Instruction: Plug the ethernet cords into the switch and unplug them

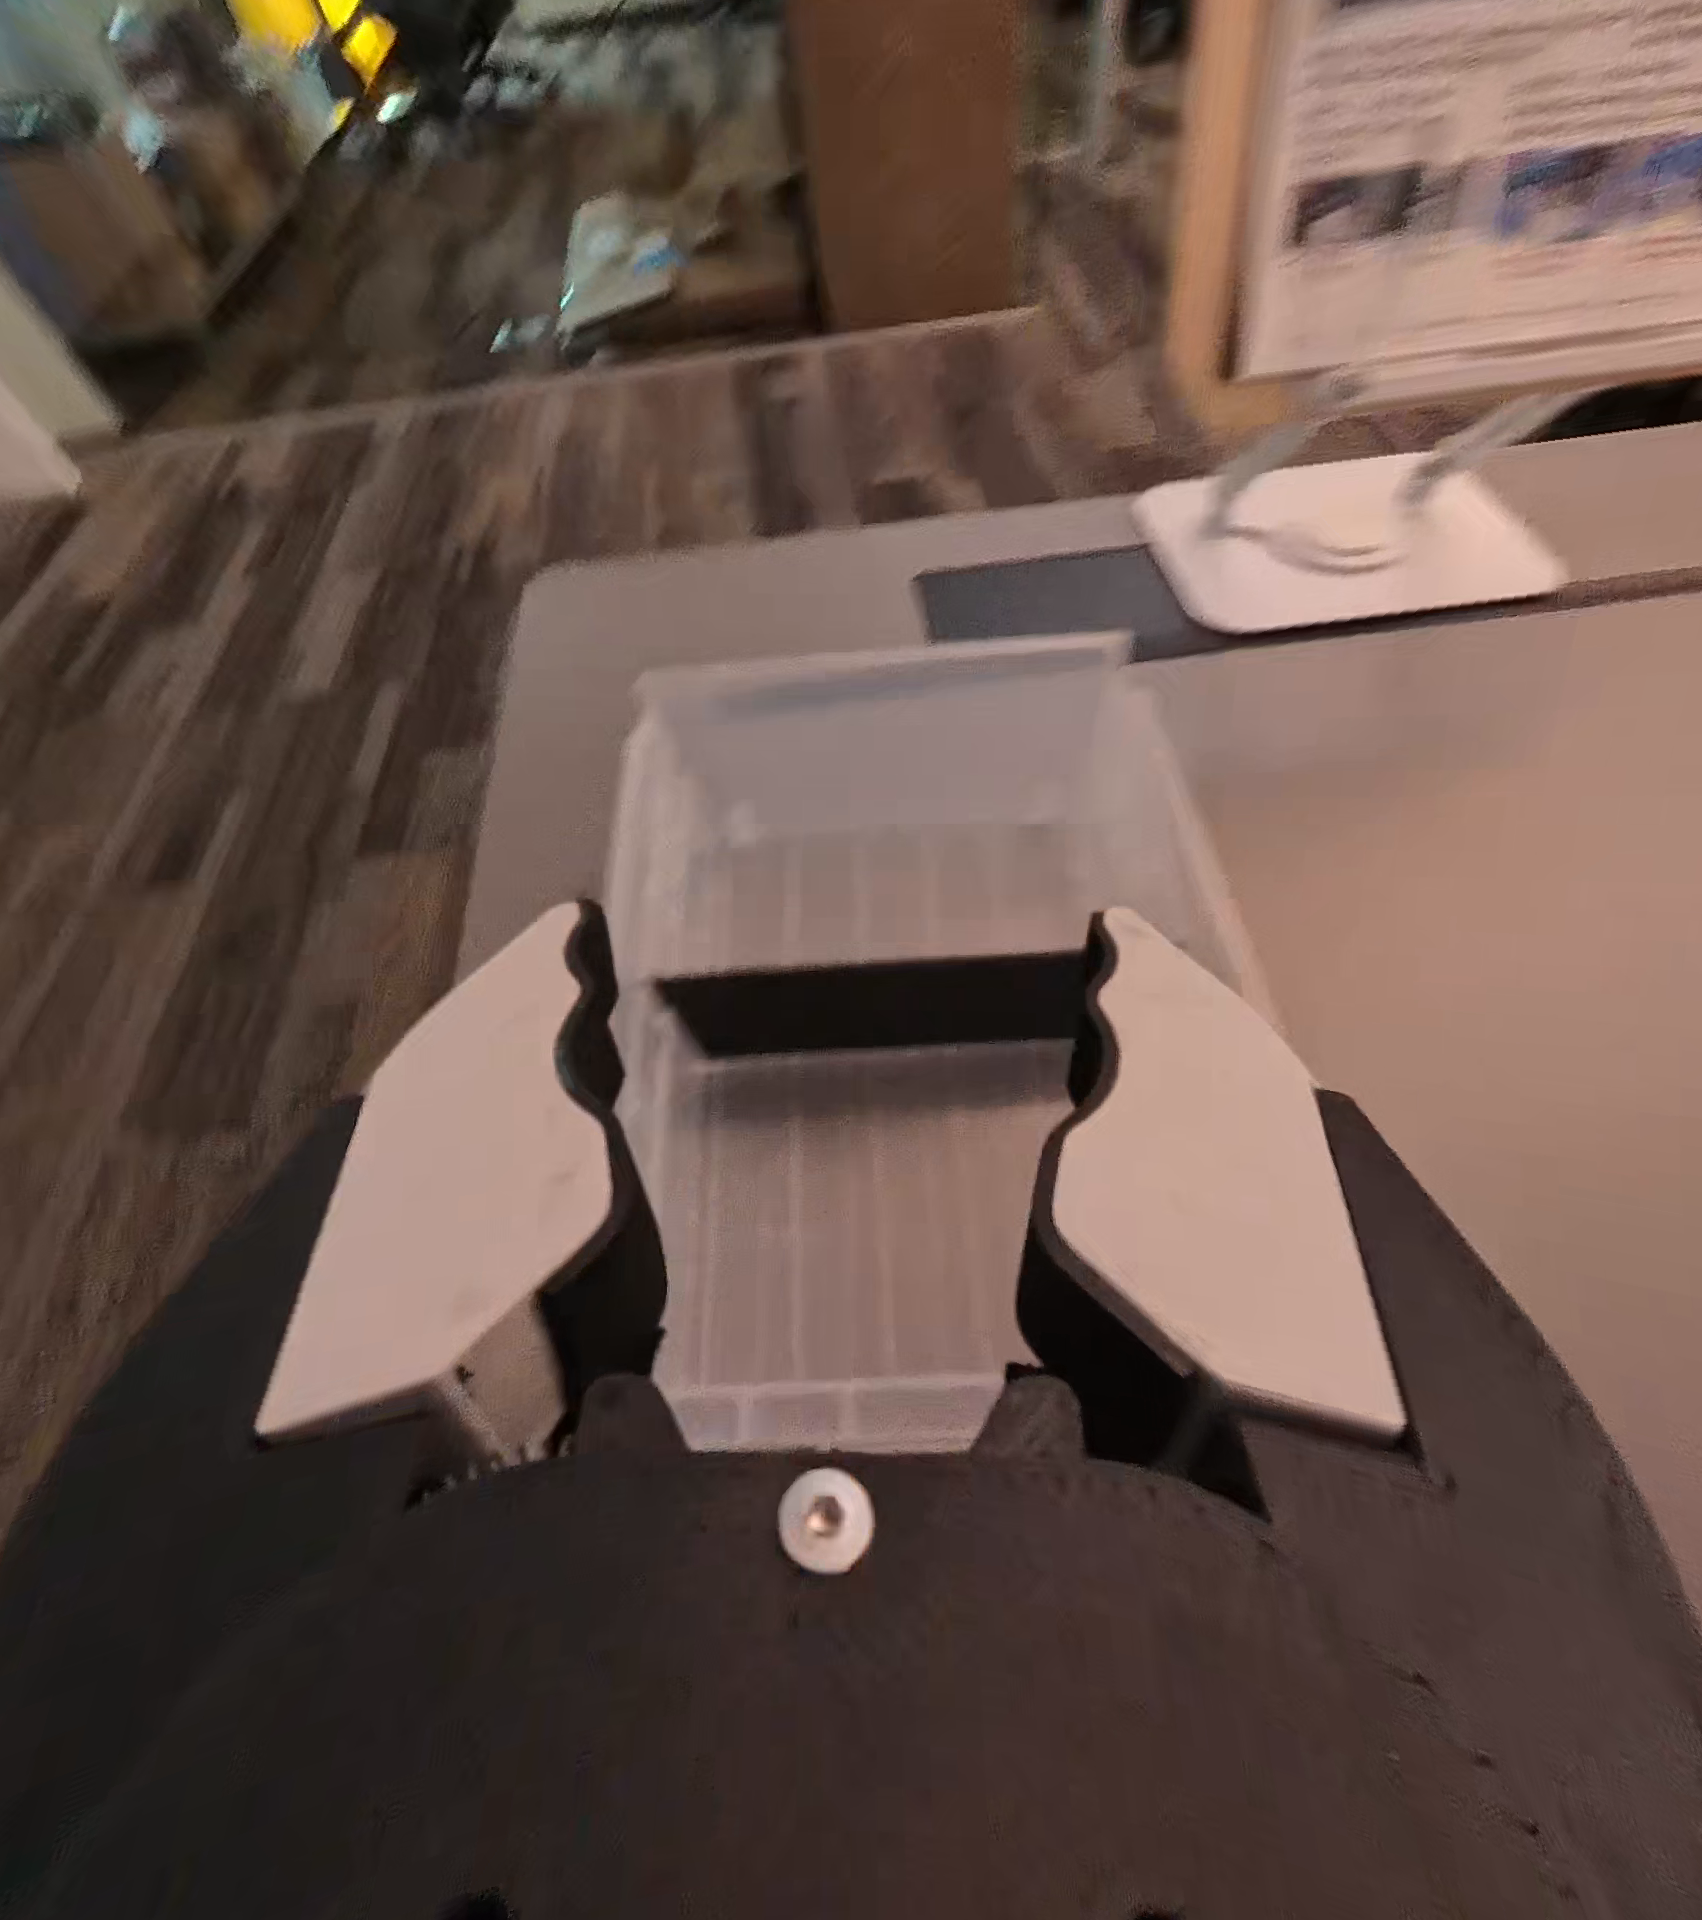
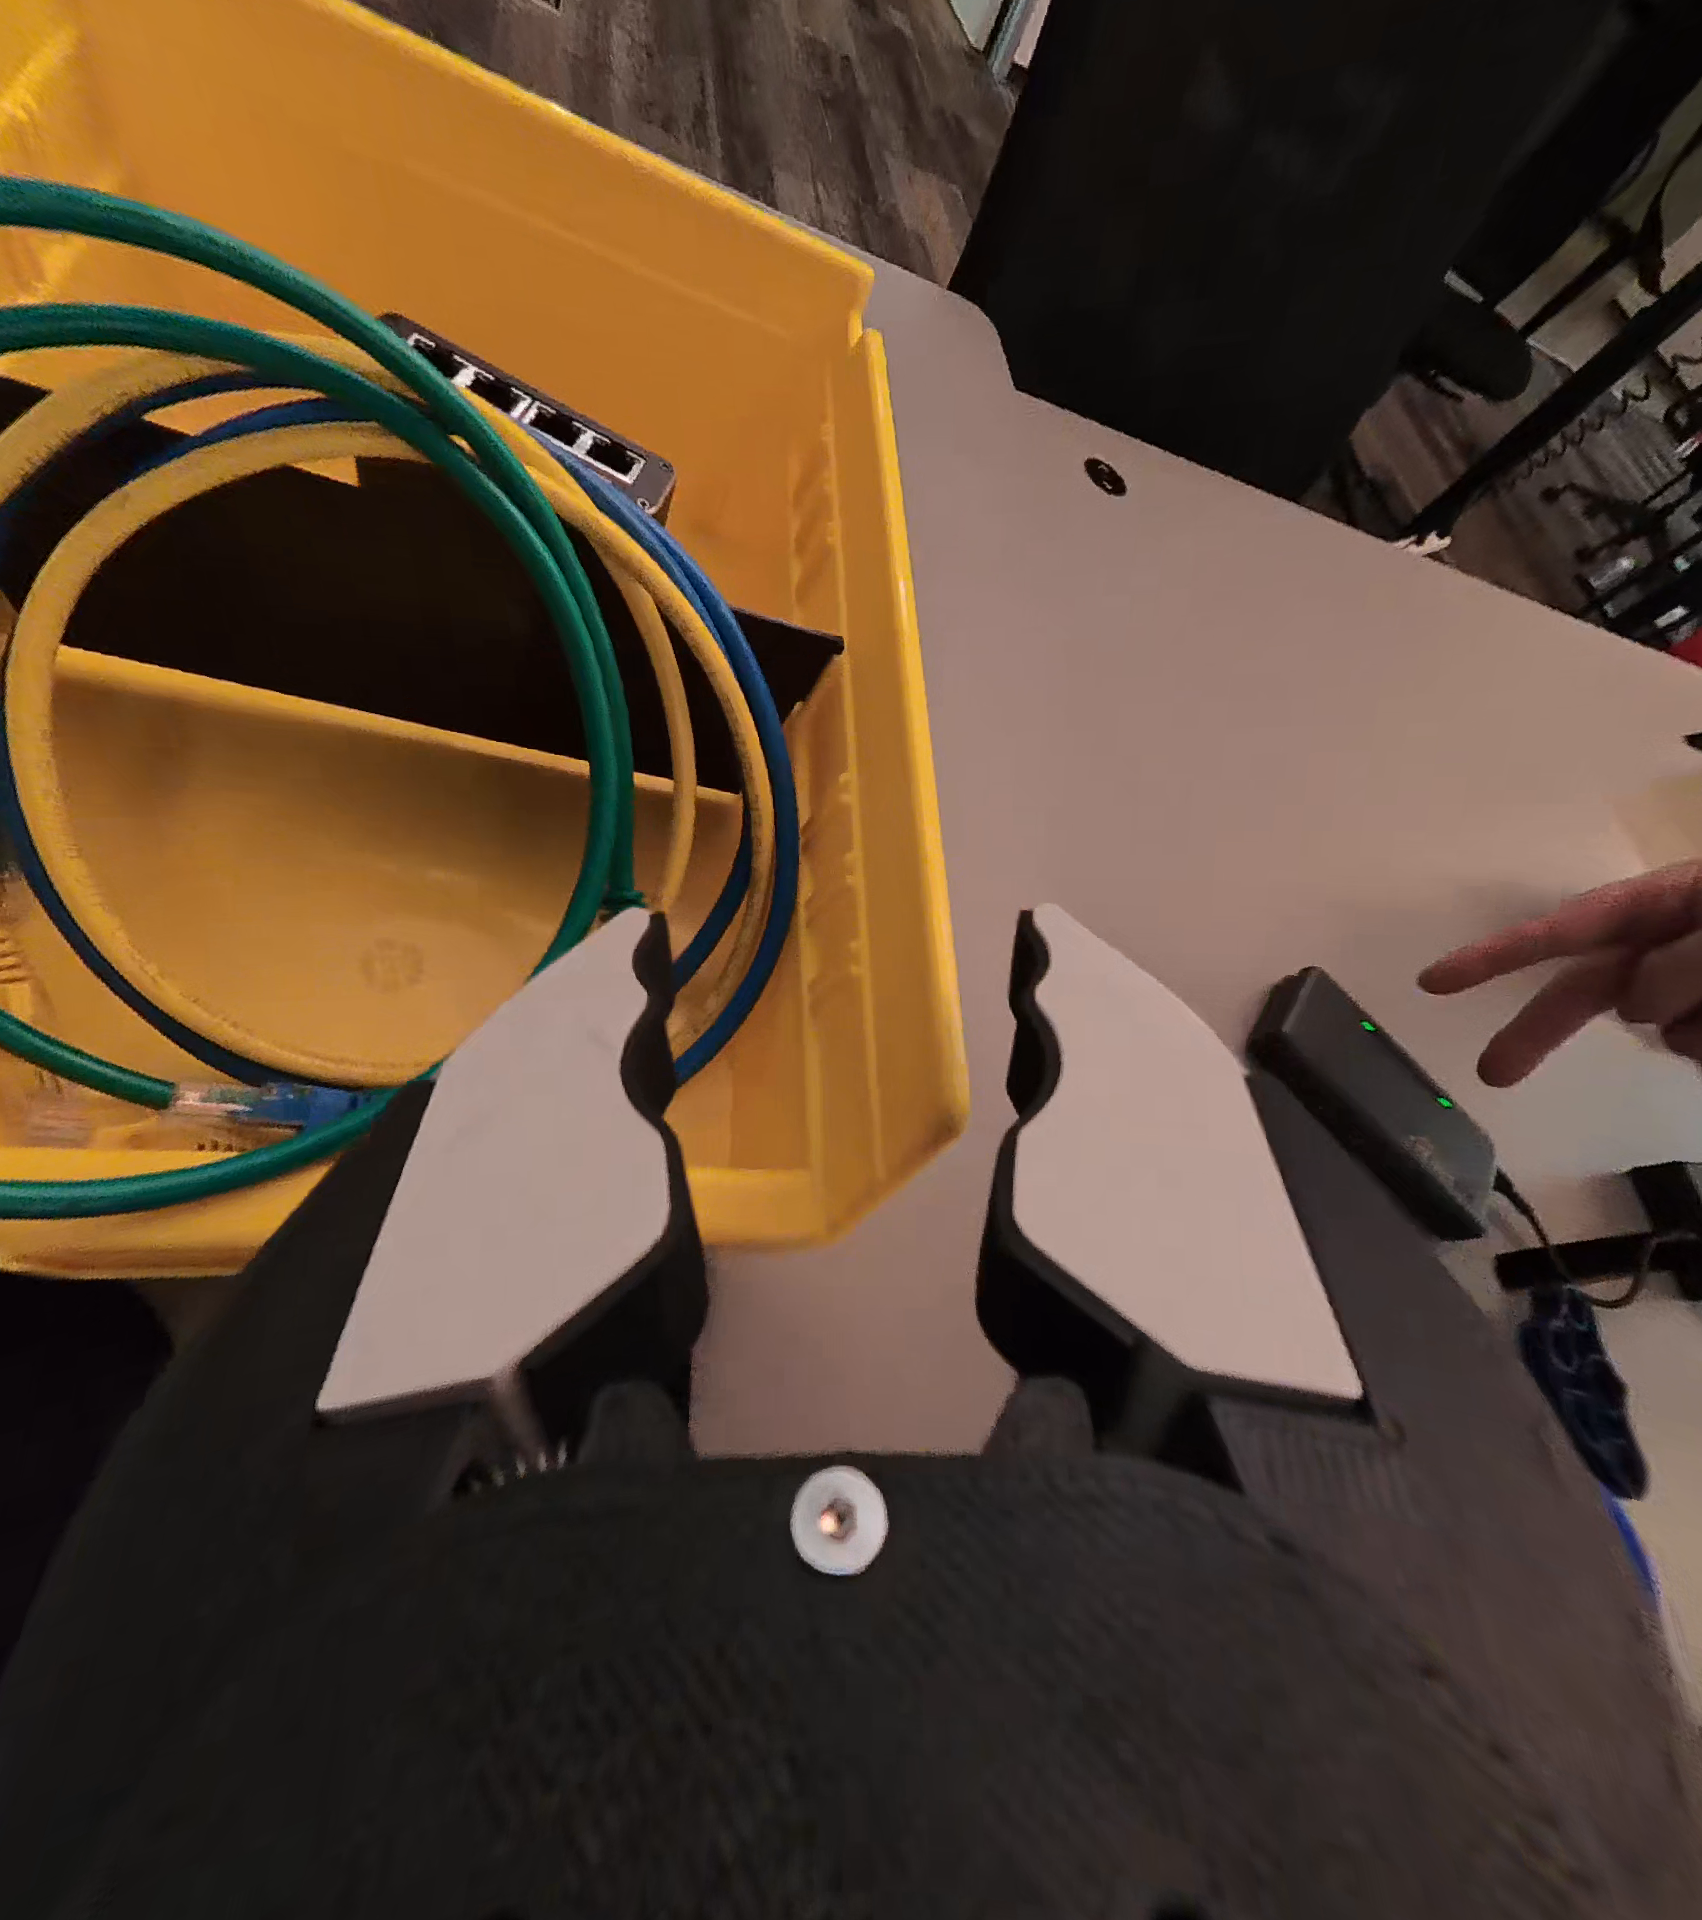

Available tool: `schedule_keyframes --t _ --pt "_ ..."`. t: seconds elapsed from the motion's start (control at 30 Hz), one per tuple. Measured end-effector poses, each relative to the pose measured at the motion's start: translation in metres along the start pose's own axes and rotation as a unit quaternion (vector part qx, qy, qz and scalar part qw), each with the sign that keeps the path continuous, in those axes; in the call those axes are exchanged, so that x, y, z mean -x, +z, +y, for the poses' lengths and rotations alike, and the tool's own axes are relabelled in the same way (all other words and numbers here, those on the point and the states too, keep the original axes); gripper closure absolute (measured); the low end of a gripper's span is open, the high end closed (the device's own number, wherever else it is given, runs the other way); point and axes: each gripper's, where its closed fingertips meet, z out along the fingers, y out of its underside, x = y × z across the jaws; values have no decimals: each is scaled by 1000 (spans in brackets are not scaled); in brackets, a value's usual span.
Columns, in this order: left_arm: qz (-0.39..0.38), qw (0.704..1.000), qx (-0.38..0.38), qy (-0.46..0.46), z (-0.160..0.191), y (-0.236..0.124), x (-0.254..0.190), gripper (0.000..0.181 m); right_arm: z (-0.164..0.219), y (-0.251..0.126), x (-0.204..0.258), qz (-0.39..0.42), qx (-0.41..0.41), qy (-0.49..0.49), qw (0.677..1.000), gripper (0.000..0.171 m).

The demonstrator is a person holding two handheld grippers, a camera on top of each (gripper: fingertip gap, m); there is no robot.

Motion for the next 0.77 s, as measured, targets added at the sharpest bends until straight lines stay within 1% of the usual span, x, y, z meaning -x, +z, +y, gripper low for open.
schedule_keyframes --t 0.03,0.13,0.23,0.3,0.4,0.5,0.6,0.63,0.67,0.7,0.73,0.77 --pt "-12 1000 11 -24 17 4 20 92 0 2 2 -7 -3 10 1000 105" --pt "-20 996 26 -88 57 16 60 82 4 12 5 -18 8 30 999 99" --pt "-7 992 37 -117 82 28 71 78 13 24 11 -32 35 44 998 94" --pt "3 993 33 -116 87 37 70 77 16 33 12 -33 37 48 998 91" --pt "10 994 36 -105 92 52 68 78 15 39 4 -22 31 55 998 103" --pt "20 994 50 -92 95 64 62 78 23 46 -9 -9 56 70 996 98" --pt "46 993 73 -80 100 76 49 82 28 58 -9 -42 64 83 994 101" --pt "49 993 83 -74 102 79 46 84 31 62 -7 -63 72 97 991 105" --pt "43 993 92 -64 104 81 47 85 34 64 -3 -84 82 110 987 113" --pt "36 993 99 -53 105 82 47 87 34 65 0 -106 83 125 983 128" --pt "27 993 110 -45 107 82 49 94 33 64 5 -135 86 135 978 139" --pt "14 992 123 -38 110 83 53 100 33 64 8 -154 86 144 974 146"
